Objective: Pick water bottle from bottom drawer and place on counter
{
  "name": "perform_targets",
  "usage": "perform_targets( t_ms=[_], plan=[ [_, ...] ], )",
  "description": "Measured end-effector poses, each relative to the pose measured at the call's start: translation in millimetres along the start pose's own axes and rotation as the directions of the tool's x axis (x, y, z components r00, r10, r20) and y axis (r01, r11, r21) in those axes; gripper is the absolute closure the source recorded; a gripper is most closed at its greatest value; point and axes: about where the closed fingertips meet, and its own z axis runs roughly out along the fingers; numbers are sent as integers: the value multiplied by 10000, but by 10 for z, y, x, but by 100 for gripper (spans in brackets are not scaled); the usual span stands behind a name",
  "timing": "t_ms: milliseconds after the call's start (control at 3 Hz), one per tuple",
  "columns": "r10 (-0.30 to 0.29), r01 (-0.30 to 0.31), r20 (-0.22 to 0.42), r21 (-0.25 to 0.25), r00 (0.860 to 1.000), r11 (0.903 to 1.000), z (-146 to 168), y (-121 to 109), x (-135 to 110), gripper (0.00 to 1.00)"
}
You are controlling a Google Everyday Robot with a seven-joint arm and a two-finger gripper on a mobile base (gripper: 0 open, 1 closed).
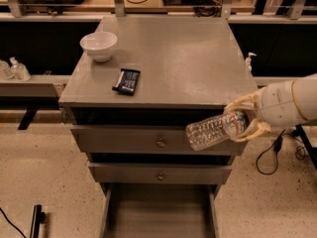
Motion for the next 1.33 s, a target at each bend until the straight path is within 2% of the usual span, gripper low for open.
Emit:
perform_targets(
  t_ms=[333, 667, 1000, 1333],
  plan=[
    [424, -427, 129, 247, 9990, 9988, -61, -464, 103, 100],
    [793, -802, 206, 519, 9966, 9954, 144, -1146, 135, 100],
    [914, -935, 359, 624, 9952, 9937, 337, -1510, 103, 100],
    [1652, -1690, 679, 534, 9839, 9842, 613, -1717, 316, 100]
  ],
)
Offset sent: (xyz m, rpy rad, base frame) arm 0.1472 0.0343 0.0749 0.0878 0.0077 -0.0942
